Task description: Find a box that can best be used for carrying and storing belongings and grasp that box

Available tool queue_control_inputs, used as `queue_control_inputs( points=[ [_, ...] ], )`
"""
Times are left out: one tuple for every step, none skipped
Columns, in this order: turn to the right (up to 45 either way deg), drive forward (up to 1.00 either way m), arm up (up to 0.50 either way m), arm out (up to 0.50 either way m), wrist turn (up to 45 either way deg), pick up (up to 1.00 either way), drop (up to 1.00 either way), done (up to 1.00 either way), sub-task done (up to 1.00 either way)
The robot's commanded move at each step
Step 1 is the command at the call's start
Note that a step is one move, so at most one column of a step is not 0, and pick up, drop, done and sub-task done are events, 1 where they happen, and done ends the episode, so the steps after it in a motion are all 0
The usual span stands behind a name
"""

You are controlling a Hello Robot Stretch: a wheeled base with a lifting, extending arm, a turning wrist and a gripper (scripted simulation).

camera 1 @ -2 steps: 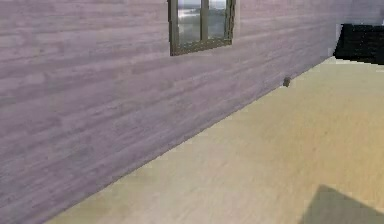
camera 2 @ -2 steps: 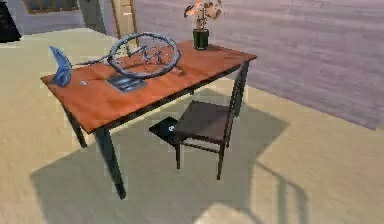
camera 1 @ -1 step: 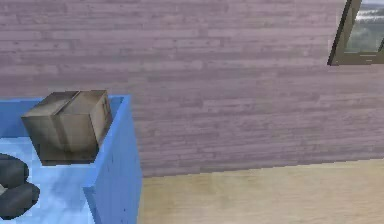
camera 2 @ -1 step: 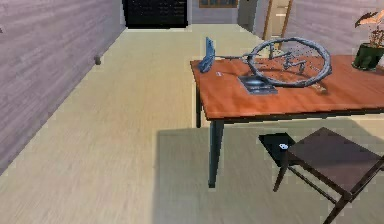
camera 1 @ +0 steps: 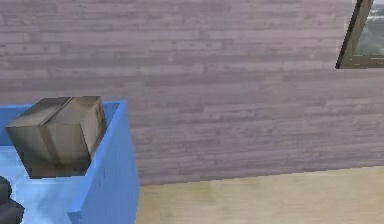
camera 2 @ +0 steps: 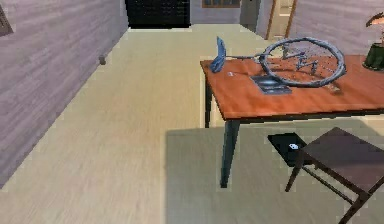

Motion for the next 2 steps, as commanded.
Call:
queue_control_inputs(
  points=[
    [33.0, 0.0, 0.0, 0.0, 0.0, 0.0, 0.0, 0.0, 0.0],
    [0.0, 0.3, 0.0, 0.0, 0.0, 0.0, 0.0, 0.0, 0.0]
  ],
)
